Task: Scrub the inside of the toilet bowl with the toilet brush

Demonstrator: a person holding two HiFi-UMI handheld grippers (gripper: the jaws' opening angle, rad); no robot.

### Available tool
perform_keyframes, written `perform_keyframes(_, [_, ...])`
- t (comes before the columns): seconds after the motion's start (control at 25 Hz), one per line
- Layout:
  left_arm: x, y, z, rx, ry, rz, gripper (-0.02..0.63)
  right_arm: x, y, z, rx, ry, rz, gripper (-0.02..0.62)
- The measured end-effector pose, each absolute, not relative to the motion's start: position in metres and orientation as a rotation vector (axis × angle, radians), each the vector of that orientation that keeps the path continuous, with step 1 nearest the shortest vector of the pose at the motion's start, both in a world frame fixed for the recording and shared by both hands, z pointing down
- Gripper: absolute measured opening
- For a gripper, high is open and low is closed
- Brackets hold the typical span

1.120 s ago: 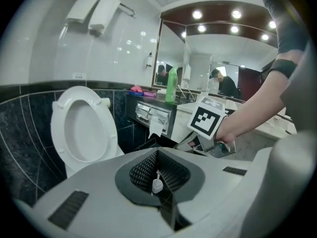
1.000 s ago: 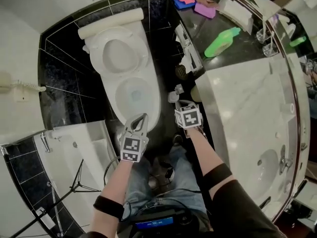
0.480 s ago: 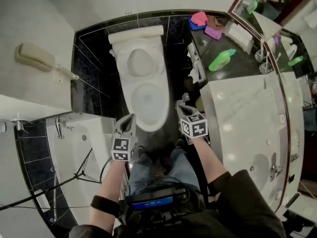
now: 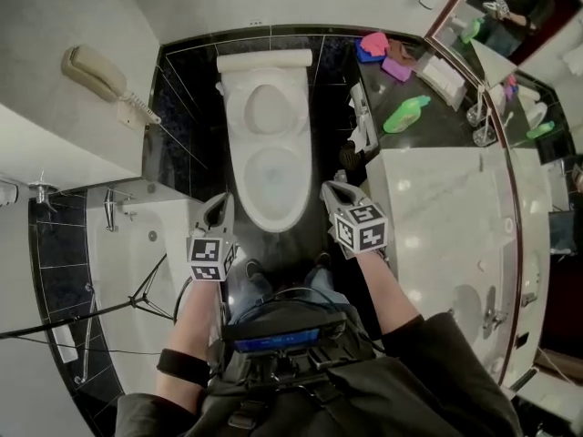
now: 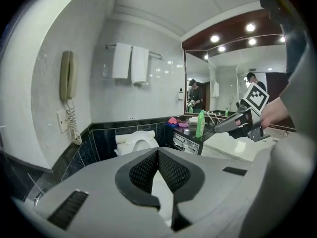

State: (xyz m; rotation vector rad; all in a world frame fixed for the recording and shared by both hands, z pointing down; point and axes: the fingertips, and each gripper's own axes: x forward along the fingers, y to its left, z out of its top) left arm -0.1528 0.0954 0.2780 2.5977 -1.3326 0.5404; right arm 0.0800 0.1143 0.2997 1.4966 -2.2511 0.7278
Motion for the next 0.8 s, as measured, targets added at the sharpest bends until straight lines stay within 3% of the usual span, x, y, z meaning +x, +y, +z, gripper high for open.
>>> perform_keyframes(0.8, [-0.174, 0.107, 0.268, 2.551, -1.402, 0.52, -0.006, 0.089, 0.13, 0.283, 1.51, -2.255, 0.671, 0.003])
